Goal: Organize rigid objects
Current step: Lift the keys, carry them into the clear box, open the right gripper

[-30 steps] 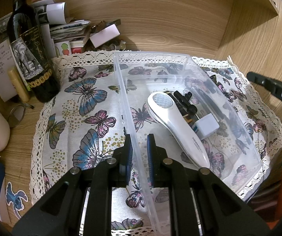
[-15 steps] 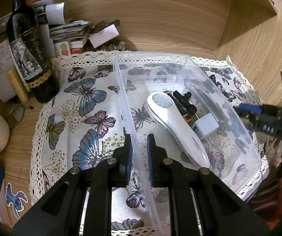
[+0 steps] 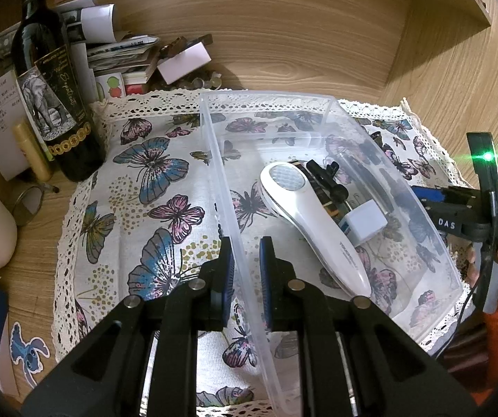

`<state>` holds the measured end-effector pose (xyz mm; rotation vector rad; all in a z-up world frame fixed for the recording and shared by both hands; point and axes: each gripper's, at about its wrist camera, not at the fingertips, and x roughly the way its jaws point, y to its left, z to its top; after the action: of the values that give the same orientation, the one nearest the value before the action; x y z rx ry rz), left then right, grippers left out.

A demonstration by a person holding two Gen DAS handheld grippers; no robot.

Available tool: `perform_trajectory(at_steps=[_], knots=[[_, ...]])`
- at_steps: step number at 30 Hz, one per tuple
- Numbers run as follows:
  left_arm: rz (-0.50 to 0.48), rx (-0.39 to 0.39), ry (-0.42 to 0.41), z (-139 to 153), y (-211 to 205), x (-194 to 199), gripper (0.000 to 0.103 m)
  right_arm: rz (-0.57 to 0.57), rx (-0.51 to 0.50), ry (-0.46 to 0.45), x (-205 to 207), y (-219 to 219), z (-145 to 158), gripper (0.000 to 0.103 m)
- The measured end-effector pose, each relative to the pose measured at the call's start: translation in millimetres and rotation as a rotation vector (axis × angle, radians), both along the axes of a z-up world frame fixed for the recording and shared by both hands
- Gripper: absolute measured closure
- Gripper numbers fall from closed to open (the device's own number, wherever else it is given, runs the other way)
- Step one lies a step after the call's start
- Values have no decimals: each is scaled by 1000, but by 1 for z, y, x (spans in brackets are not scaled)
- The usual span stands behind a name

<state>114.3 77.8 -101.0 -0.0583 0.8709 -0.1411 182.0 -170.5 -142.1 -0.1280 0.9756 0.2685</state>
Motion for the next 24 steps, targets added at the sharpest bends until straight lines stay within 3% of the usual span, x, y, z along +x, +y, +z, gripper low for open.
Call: perform_trajectory(at_steps=[10,13,17,24], knots=[[-1,-3,7,0,3,2,91,36,-62,-3,9,15,-2,67],[-2,-4,7,0,3,2,91,40,-38,-1,12,14,-3,67],[-2,-4,8,0,3,2,91,29,-14,-10,13,10,-2,84],[-1,-9,16,-2,5,4,91,-11,87,-22,9,-5,7,90]])
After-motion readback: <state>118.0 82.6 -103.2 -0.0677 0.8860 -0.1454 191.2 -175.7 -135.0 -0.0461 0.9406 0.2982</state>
